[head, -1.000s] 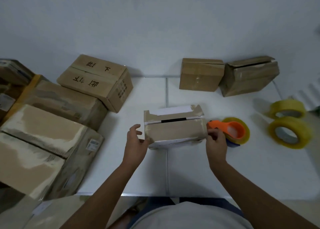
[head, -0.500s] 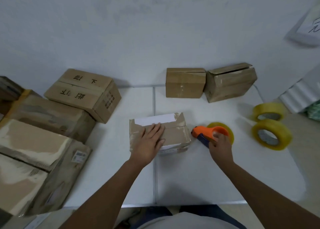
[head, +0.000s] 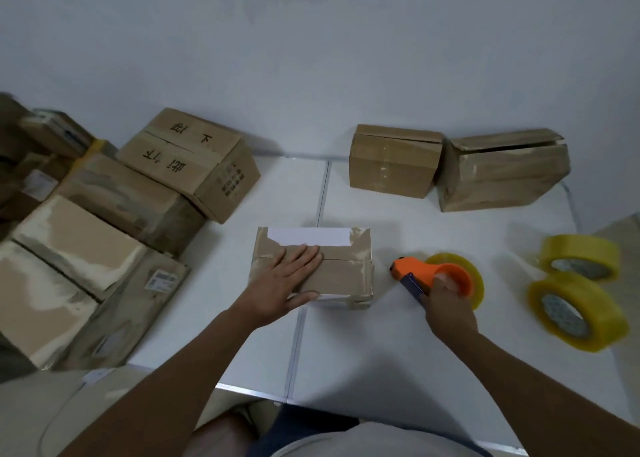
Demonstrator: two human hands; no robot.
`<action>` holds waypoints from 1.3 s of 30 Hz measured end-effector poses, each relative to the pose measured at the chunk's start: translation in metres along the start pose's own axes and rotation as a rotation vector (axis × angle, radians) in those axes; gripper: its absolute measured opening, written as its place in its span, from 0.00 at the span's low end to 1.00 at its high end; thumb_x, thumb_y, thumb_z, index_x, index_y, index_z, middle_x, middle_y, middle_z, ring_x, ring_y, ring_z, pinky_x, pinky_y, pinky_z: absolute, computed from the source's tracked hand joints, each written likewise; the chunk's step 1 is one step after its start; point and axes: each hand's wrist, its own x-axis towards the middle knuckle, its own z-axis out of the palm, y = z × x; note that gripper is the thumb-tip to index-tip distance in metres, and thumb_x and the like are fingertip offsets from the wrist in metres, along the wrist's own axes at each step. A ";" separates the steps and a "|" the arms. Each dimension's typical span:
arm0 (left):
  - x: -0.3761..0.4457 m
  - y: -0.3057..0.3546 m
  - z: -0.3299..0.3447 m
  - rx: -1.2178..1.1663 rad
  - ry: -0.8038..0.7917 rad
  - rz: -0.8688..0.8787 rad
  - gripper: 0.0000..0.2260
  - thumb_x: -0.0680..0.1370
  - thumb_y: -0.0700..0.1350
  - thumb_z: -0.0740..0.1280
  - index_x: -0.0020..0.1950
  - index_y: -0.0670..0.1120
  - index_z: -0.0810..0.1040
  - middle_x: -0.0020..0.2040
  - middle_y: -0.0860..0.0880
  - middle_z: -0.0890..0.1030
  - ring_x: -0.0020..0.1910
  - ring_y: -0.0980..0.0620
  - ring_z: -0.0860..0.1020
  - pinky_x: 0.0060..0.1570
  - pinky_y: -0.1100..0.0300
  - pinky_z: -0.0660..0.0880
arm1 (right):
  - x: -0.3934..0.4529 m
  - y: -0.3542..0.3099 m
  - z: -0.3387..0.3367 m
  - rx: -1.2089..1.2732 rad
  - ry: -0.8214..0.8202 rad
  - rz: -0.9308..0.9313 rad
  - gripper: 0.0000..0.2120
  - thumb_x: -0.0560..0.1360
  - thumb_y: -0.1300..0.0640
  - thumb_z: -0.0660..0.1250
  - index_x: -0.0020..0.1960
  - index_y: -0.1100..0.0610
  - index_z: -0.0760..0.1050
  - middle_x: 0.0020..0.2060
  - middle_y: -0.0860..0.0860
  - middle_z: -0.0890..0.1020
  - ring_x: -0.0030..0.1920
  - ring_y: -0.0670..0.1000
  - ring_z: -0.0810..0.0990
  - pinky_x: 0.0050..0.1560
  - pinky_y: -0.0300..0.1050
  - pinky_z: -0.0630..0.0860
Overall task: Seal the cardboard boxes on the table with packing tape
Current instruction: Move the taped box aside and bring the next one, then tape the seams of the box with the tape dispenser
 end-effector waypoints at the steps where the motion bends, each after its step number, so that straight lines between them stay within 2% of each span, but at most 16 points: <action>1: 0.000 0.000 -0.001 -0.013 0.003 -0.002 0.32 0.81 0.64 0.53 0.81 0.51 0.51 0.81 0.55 0.49 0.80 0.58 0.43 0.78 0.55 0.39 | 0.001 0.003 -0.001 0.027 0.036 -0.002 0.20 0.83 0.53 0.56 0.70 0.65 0.63 0.57 0.59 0.79 0.55 0.58 0.79 0.54 0.51 0.72; 4: 0.001 -0.001 0.000 -0.040 0.022 -0.005 0.32 0.81 0.64 0.54 0.81 0.52 0.52 0.81 0.56 0.51 0.80 0.59 0.44 0.78 0.55 0.41 | 0.006 0.009 -0.028 0.287 0.162 0.039 0.14 0.83 0.55 0.55 0.57 0.66 0.70 0.48 0.63 0.80 0.47 0.63 0.78 0.46 0.52 0.70; 8: 0.000 -0.003 0.005 -0.027 0.076 0.014 0.32 0.81 0.64 0.55 0.81 0.52 0.54 0.81 0.55 0.53 0.80 0.58 0.47 0.78 0.53 0.44 | 0.012 -0.009 -0.101 0.780 0.267 0.179 0.19 0.83 0.49 0.55 0.44 0.63 0.72 0.37 0.58 0.77 0.37 0.57 0.74 0.34 0.47 0.66; 11: 0.000 -0.005 0.009 0.022 0.116 0.035 0.31 0.82 0.64 0.54 0.81 0.51 0.57 0.80 0.55 0.56 0.80 0.57 0.50 0.77 0.51 0.48 | 0.003 -0.044 -0.142 0.999 0.401 0.122 0.28 0.81 0.41 0.58 0.39 0.65 0.73 0.32 0.58 0.77 0.33 0.54 0.74 0.35 0.46 0.67; 13: 0.001 -0.006 0.009 0.042 0.125 0.052 0.31 0.82 0.64 0.54 0.80 0.49 0.59 0.80 0.54 0.58 0.80 0.55 0.52 0.77 0.51 0.50 | -0.006 -0.077 -0.161 1.072 0.368 0.017 0.31 0.78 0.36 0.60 0.39 0.65 0.76 0.32 0.59 0.79 0.32 0.56 0.75 0.36 0.47 0.69; 15: 0.001 -0.007 0.011 0.036 0.130 0.068 0.31 0.82 0.64 0.53 0.80 0.48 0.60 0.79 0.53 0.59 0.79 0.54 0.54 0.76 0.51 0.49 | -0.012 -0.112 -0.170 1.074 0.289 -0.101 0.33 0.75 0.34 0.62 0.35 0.65 0.74 0.29 0.61 0.77 0.32 0.60 0.75 0.35 0.48 0.68; 17: 0.002 -0.009 0.013 0.018 0.127 0.071 0.31 0.82 0.65 0.52 0.79 0.46 0.61 0.79 0.51 0.60 0.79 0.53 0.55 0.77 0.51 0.48 | -0.018 -0.141 -0.167 1.000 0.237 -0.196 0.31 0.76 0.36 0.63 0.30 0.62 0.71 0.24 0.56 0.74 0.27 0.55 0.72 0.33 0.47 0.66; 19: 0.001 -0.015 0.011 -0.006 0.121 0.103 0.31 0.82 0.64 0.54 0.78 0.43 0.63 0.78 0.47 0.64 0.78 0.51 0.59 0.78 0.52 0.49 | -0.023 -0.160 -0.156 0.863 0.214 -0.243 0.28 0.77 0.38 0.62 0.29 0.59 0.71 0.24 0.52 0.75 0.26 0.49 0.73 0.33 0.46 0.68; 21: -0.001 -0.027 0.001 -0.043 0.117 0.178 0.31 0.82 0.62 0.58 0.78 0.43 0.64 0.77 0.46 0.65 0.77 0.50 0.60 0.78 0.53 0.52 | -0.026 -0.167 -0.146 0.755 0.226 -0.260 0.28 0.77 0.37 0.61 0.32 0.59 0.73 0.26 0.52 0.77 0.28 0.49 0.76 0.35 0.47 0.71; 24: -0.007 -0.057 -0.016 -0.004 0.100 0.196 0.35 0.79 0.67 0.57 0.80 0.47 0.60 0.80 0.49 0.57 0.80 0.51 0.52 0.78 0.52 0.46 | -0.023 -0.165 -0.145 0.731 0.226 -0.218 0.29 0.77 0.36 0.59 0.34 0.60 0.75 0.27 0.53 0.78 0.30 0.50 0.78 0.35 0.44 0.71; 26: -0.015 -0.074 -0.022 -0.001 0.089 0.097 0.37 0.77 0.72 0.53 0.81 0.52 0.58 0.81 0.53 0.52 0.80 0.53 0.46 0.77 0.52 0.42 | -0.020 -0.164 -0.148 0.698 0.195 -0.208 0.30 0.78 0.36 0.58 0.35 0.61 0.77 0.28 0.55 0.80 0.31 0.52 0.79 0.36 0.46 0.72; 28: -0.020 -0.083 -0.023 -0.088 0.054 0.031 0.37 0.77 0.72 0.49 0.81 0.54 0.55 0.80 0.56 0.49 0.79 0.59 0.41 0.76 0.56 0.39 | -0.017 -0.166 -0.153 0.660 0.166 -0.215 0.31 0.78 0.36 0.57 0.34 0.61 0.78 0.28 0.54 0.80 0.30 0.52 0.79 0.35 0.45 0.71; 31: -0.021 -0.081 -0.023 -0.116 0.079 0.027 0.36 0.78 0.71 0.46 0.80 0.52 0.57 0.80 0.56 0.50 0.77 0.63 0.39 0.75 0.59 0.38 | -0.012 -0.171 -0.158 0.637 0.145 -0.257 0.29 0.79 0.37 0.58 0.31 0.58 0.76 0.26 0.51 0.78 0.28 0.49 0.77 0.34 0.40 0.68; 34: -0.020 -0.082 -0.020 -0.099 0.107 0.032 0.33 0.80 0.67 0.50 0.80 0.51 0.58 0.79 0.56 0.51 0.77 0.63 0.38 0.75 0.57 0.39 | -0.009 -0.180 -0.160 0.620 0.137 -0.344 0.28 0.77 0.35 0.58 0.32 0.57 0.75 0.26 0.49 0.78 0.28 0.46 0.76 0.35 0.38 0.69; 39: -0.021 -0.077 -0.029 -0.126 0.019 0.005 0.31 0.80 0.64 0.54 0.81 0.54 0.56 0.81 0.55 0.50 0.79 0.59 0.40 0.75 0.56 0.42 | -0.007 -0.189 -0.151 0.533 0.118 -0.427 0.30 0.74 0.32 0.54 0.36 0.56 0.78 0.29 0.48 0.80 0.31 0.45 0.79 0.37 0.40 0.72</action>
